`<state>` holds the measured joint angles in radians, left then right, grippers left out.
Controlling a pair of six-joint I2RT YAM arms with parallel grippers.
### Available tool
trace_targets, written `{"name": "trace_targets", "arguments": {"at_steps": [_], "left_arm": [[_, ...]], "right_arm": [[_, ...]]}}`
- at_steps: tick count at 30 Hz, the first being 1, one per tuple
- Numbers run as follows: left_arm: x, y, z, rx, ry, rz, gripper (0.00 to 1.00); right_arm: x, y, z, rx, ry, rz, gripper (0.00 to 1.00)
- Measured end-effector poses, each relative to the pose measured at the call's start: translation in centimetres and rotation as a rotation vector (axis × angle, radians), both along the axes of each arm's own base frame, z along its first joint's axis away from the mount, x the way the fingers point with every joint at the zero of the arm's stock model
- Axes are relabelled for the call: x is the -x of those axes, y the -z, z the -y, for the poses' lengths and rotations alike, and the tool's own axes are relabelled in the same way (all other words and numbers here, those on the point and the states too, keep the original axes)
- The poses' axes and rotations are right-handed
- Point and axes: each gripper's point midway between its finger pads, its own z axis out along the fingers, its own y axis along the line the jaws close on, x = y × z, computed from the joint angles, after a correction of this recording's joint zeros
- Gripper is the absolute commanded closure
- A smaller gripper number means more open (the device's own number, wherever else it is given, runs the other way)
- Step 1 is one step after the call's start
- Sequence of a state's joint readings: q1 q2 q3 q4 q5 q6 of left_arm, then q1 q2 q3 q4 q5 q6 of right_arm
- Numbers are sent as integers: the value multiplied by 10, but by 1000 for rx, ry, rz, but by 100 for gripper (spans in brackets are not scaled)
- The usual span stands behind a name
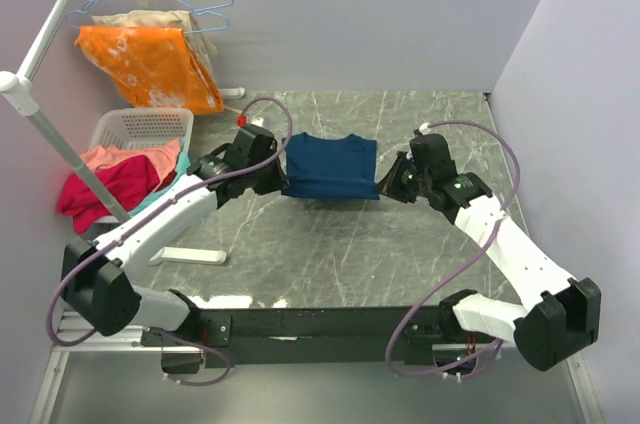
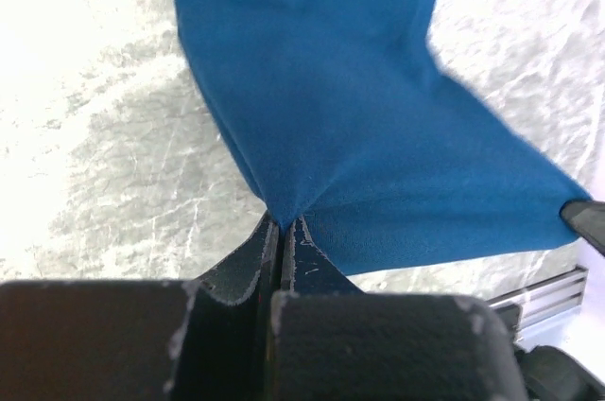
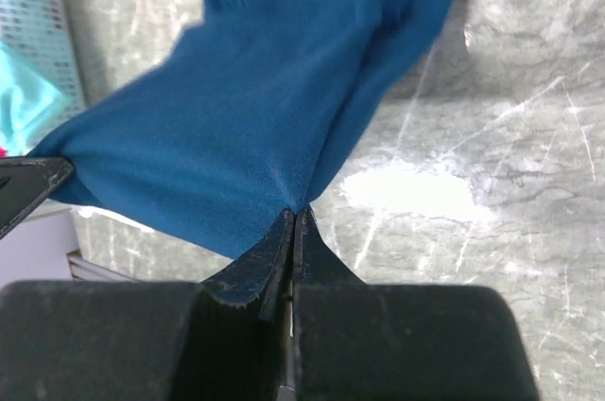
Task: Fold and stack the t-shirts
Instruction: Fold the tshirt
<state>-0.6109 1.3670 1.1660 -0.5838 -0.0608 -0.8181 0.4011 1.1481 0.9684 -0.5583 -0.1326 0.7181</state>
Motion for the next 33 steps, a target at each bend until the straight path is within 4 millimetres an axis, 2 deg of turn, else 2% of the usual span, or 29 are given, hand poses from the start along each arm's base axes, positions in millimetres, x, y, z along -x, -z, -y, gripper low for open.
{"name": "trace_targets", "arguments": {"at_steps": [3, 6, 12, 16, 23, 29, 33], "left_arm": [[-2, -15, -1, 9, -18, 27, 99], [-10, -21, 0, -3, -38, 30, 99], [-47, -12, 8, -97, -94, -2, 99], [-70, 1, 10, -167, -136, -22, 99], [-104, 10, 7, -216, -208, -28, 99], [-141, 25, 5, -232, -249, -37, 99], [-169, 49, 3, -258, -261, -61, 99]], "right_arm": [[-2, -14, -1, -11, 3, 29, 100], [-5, -17, 0, -6, 11, 37, 100], [-26, -14, 0, 40, 47, 18, 100], [-48, -16, -1, 74, 74, 19, 100], [-91, -16, -2, 109, 121, 18, 100], [-133, 3, -5, 139, 147, -9, 100], [-161, 20, -10, 154, 158, -34, 100]]}}
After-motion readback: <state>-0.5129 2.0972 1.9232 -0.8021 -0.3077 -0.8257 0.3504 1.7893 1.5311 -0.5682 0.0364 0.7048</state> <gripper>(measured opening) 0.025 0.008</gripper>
